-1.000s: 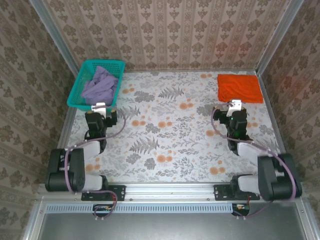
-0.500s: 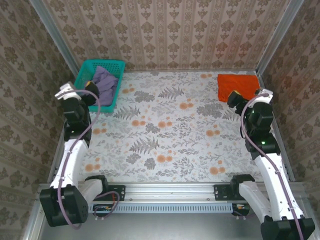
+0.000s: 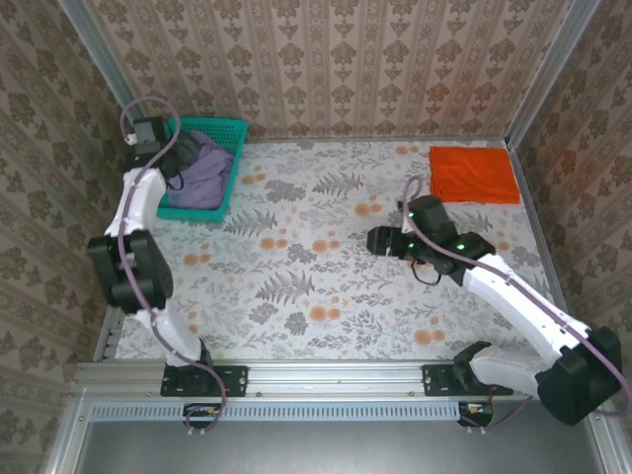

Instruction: Fold and stack the t-shirts

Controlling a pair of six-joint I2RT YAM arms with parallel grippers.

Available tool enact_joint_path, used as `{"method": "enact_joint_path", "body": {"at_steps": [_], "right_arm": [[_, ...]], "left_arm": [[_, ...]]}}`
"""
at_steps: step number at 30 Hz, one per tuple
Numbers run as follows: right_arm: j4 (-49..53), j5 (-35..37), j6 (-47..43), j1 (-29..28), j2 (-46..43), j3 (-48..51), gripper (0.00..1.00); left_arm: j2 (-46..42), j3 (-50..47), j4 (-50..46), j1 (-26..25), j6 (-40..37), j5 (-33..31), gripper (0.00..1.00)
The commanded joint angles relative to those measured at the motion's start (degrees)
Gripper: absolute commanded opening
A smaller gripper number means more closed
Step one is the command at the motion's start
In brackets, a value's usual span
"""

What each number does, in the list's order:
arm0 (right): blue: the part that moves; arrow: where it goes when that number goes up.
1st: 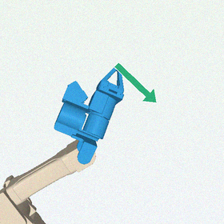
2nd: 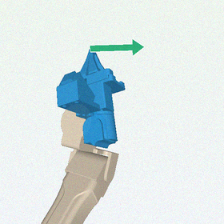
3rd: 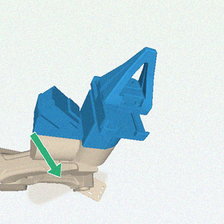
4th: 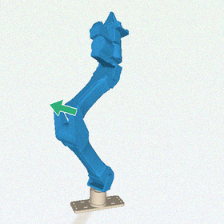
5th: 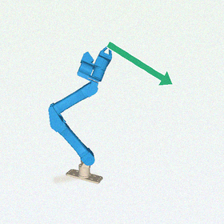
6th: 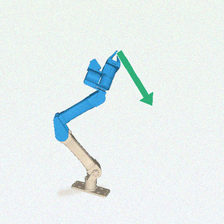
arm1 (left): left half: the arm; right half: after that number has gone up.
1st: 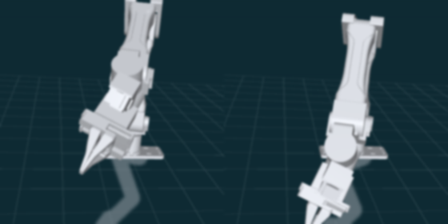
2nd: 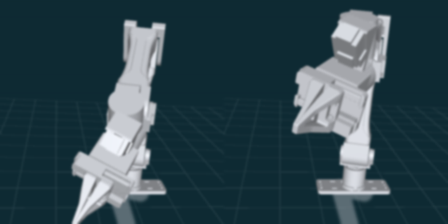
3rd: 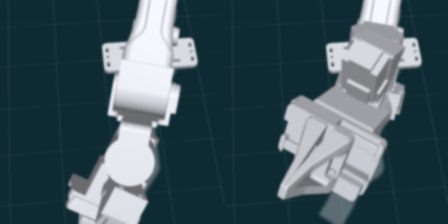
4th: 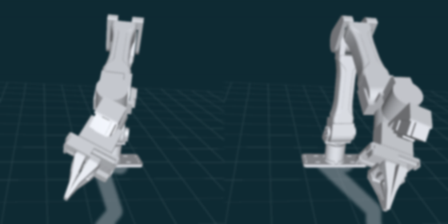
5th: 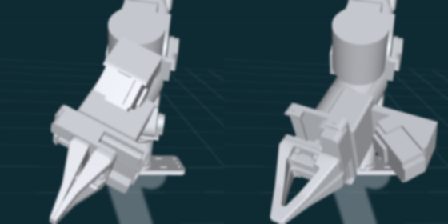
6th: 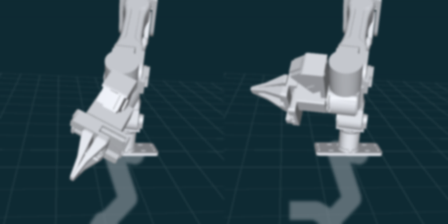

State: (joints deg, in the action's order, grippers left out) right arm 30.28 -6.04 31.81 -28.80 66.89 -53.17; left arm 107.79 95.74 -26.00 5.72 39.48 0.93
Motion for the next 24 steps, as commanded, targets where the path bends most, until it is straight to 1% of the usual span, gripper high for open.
{"method": "enact_joint_path", "body": {"at_steps": [1, 3, 5, 8, 12, 13, 16, 17, 18, 20, 21, 22, 24], "right_arm": [[6.9, -1.6, 3.1, -4.1, 3.1, -2.4, 0.81], [6.9, -1.5, 4.3, -6.1, 3.8, -2.5, 0.82], [6.8, -1.1, 5.3, -7.4, 3.9, -2.6, 0.82], [8.1, -0.3, 6.0, -8.1, 4.0, -3.6, 0.83], [11.3, 0.1, 6.4, -8.3, 4.8, -6.0, 0.85], [12.1, 0.3, 6.6, -8.3, 5.0, -6.6, 0.85], [14.0, 0.8, 7.4, -8.4, 6.1, -8.4, 0.85], [14.3, 0.7, 7.8, -8.4, 6.5, -9.0, 0.85], [14.5, 0.6, 8.1, -8.5, 7.0, -9.6, 0.85], [15.2, 0.7, 8.5, -8.6, 8.0, -11.2, 0.84], [15.7, 0.7, 8.5, -8.6, 8.6, -12.1, 0.84], [16.2, 0.9, 8.4, -8.7, 9.2, -13.0, 0.84], [17.3, 1.6, 8.0, -8.8, 10.3, -14.8, 0.84]], "left_arm": [[8.4, 11.7, -17.2, 0.3, 1.7, 5.4, 1.0], [14.8, 19.1, -22.2, -0.2, 0.8, 6.3, 1.0], [19.3, 23.6, -24.9, -1.0, 0.1, 6.2, 1.0], [24.0, 26.5, -24.8, -1.9, -0.5, 5.9, 1.0], [30.0, 29.1, -22.5, -2.0, 1.6, 6.6, 1.0], [31.6, 30.6, -23.1, -2.0, 2.0, 6.3, 0.98], [36.5, 35.5, -26.7, -1.2, 5.4, 2.8, 0.85], [37.1, 35.4, -26.1, -0.6, 6.8, 2.0, 0.77], [37.1, 34.3, -24.4, 0.0, 7.7, 1.4, 0.65], [37.1, 33.4, -22.0, 1.2, 8.3, -0.1, 0.49], [37.3, 33.8, -21.1, 1.8, 7.7, -0.6, 0.42], [37.7, 34.4, -20.9, 2.2, 7.3, -0.9, 0.39], [39.3, 37.7, -21.6, 3.5, 6.6, -0.1, 0.28]]}}
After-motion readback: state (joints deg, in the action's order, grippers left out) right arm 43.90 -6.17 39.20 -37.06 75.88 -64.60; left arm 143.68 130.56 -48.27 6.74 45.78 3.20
